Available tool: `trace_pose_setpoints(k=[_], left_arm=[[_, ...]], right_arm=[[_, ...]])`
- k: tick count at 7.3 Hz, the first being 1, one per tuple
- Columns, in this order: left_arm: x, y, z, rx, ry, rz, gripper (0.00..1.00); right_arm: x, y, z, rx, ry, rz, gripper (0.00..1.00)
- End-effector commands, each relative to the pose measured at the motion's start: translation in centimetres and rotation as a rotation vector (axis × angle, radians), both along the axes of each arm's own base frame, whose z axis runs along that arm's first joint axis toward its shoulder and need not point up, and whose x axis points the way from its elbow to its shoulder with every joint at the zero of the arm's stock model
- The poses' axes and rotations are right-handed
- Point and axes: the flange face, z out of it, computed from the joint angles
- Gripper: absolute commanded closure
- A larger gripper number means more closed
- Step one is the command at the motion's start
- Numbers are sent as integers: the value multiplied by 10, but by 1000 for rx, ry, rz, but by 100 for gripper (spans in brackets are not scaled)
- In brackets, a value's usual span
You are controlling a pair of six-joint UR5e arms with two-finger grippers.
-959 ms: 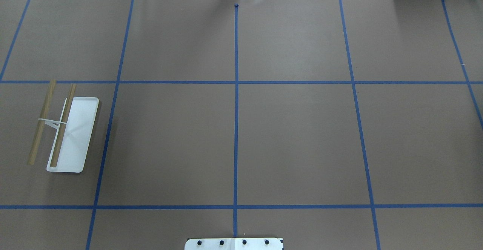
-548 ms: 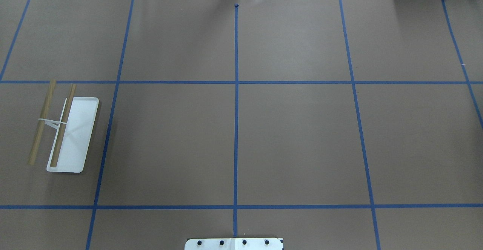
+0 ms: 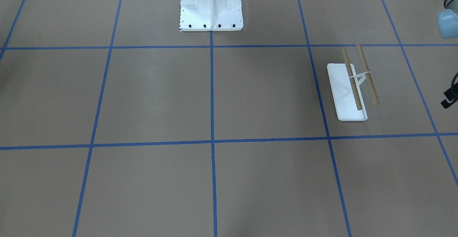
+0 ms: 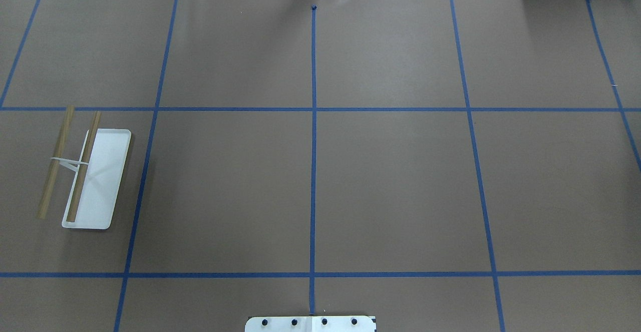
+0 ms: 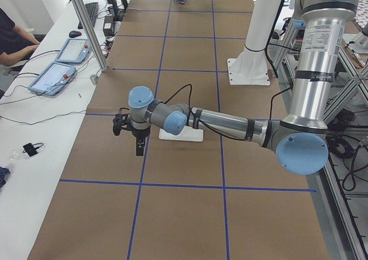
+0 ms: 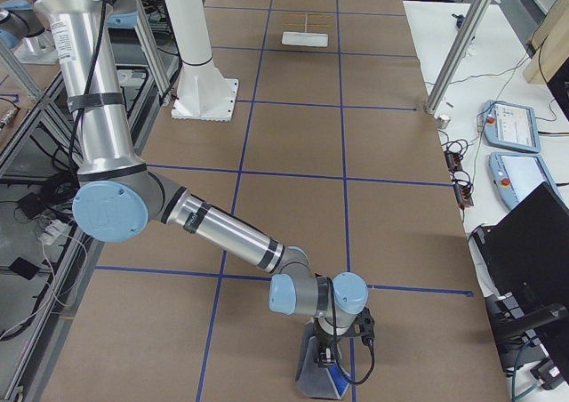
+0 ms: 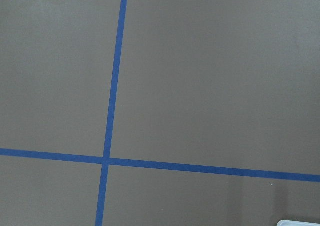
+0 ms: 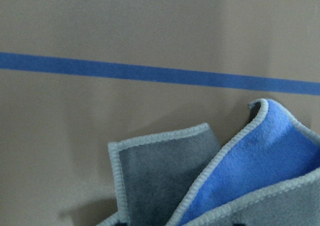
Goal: Hang towel on rack
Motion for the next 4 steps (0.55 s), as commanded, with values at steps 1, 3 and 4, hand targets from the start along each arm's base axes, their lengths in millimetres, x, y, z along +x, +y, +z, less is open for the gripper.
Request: trace_pose_setpoints(k=[1, 3, 4], left_arm=[[1, -2, -4, 7, 1, 1, 2], [1, -4, -5, 10, 2, 1, 2], [1, -4, -5, 10, 2, 1, 2]], right_arm=[[0, -1, 0, -1, 0, 0, 100], [-1, -10, -8, 16, -4, 1, 100], [10, -21, -23, 47, -18, 24, 100]])
